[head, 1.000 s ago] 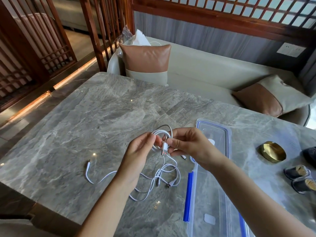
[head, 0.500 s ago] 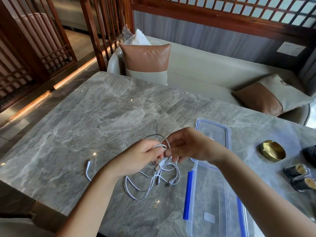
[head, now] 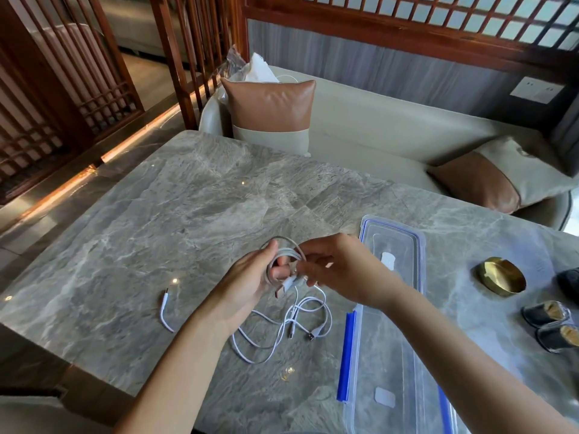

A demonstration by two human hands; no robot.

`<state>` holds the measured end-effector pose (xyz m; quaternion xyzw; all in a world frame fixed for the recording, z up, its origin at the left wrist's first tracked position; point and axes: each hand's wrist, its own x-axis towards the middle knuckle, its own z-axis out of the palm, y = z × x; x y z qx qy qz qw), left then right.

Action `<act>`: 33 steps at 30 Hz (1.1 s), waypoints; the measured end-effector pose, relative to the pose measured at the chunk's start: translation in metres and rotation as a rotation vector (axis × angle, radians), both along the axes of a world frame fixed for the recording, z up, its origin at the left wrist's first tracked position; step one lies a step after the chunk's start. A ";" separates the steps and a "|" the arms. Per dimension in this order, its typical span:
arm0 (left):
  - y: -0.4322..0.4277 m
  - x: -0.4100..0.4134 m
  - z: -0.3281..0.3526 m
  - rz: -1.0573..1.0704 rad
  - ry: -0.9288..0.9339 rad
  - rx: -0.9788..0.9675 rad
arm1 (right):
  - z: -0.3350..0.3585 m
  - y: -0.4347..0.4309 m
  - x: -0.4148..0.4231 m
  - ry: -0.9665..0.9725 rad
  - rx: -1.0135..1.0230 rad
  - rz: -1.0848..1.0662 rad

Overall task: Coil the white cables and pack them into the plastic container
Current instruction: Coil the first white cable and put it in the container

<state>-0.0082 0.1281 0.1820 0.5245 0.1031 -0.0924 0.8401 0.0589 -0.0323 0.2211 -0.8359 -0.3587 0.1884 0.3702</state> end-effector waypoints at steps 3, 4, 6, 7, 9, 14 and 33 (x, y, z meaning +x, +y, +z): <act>0.000 0.002 0.000 -0.047 -0.019 -0.001 | -0.003 0.002 -0.003 -0.222 -0.080 -0.020; 0.000 0.002 0.001 -0.071 -0.050 0.002 | -0.003 0.001 -0.002 -0.217 -0.069 -0.037; 0.001 0.000 0.003 -0.077 -0.119 0.044 | -0.002 0.000 -0.001 -0.042 0.026 -0.092; 0.002 -0.001 0.003 -0.045 -0.155 0.087 | -0.002 0.000 0.000 0.093 0.096 -0.122; -0.001 -0.003 0.002 0.066 -0.231 0.156 | -0.002 0.001 -0.001 0.343 0.232 -0.179; -0.013 -0.006 -0.008 0.319 -0.228 0.249 | -0.011 0.005 -0.007 0.504 0.335 -0.178; 0.003 -0.003 0.006 0.005 -0.240 0.036 | 0.001 0.002 0.009 0.510 0.409 -0.231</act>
